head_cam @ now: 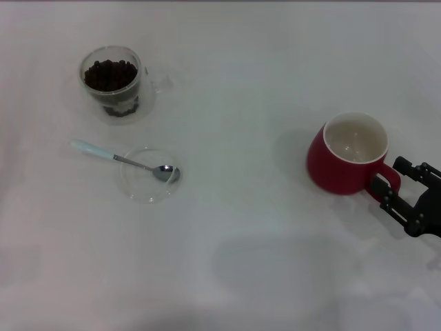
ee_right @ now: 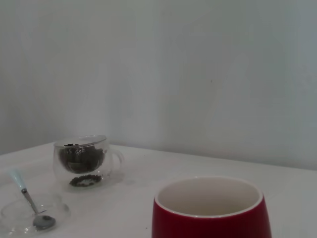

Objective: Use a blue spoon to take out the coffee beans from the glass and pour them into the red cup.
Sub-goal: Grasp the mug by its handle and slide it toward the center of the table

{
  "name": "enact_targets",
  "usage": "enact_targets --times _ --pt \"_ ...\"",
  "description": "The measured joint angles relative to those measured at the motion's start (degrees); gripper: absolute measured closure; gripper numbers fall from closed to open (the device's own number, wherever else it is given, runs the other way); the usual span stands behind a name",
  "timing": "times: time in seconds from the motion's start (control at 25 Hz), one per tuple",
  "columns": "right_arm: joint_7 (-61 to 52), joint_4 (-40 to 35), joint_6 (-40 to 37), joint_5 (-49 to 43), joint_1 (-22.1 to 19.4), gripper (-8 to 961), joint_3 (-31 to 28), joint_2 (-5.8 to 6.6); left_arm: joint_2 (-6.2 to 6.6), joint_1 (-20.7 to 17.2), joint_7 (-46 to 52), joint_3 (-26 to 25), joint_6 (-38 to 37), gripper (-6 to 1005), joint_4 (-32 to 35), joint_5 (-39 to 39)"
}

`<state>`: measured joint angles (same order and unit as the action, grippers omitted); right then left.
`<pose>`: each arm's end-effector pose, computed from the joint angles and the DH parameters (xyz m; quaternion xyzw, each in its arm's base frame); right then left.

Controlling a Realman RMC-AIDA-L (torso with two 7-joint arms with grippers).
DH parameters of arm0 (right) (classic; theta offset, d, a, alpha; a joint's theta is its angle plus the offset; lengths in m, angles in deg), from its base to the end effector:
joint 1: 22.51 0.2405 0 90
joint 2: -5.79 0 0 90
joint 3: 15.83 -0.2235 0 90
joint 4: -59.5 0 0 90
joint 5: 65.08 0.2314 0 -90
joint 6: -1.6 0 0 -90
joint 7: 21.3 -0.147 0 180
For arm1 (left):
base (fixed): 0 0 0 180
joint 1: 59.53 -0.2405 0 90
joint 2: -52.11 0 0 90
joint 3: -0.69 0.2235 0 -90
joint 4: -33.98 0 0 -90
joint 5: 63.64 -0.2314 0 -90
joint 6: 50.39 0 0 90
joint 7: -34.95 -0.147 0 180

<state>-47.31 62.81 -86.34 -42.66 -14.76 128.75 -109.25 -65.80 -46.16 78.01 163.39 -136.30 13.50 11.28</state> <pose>0.3761 0.1686 -0.0180 -0.8337 0.2519 0.2761 0.4065 -0.4110 0.2217 0.1020 -0.6474 -0.2886 -0.3232 0.6270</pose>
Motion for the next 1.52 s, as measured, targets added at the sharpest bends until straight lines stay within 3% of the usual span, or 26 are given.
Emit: enact_targets --times 0.08,0.64,0.88,1.52 --pt "0.00 0.02 -0.05 0.09 -0.02 381 0.00 0.00 -0.07 0.04 0.00 0.05 0.00 408 0.00 -0.04" --pt "0.24 0.12 0.46 0.22 0.58 503 -0.08 0.00 -0.38 -0.14 0.00 0.07 -0.04 409 0.11 -0.22" --pt "0.62 0.12 0.03 0.05 0.60 647 0.06 0.00 -0.40 -0.32 0.00 0.07 -0.04 408 0.26 -0.22" --pt "2.15 -2.18 -0.12 -4.78 1.55 738 0.64 0.00 -0.39 -0.49 0.00 0.07 0.03 408 0.21 -0.31"
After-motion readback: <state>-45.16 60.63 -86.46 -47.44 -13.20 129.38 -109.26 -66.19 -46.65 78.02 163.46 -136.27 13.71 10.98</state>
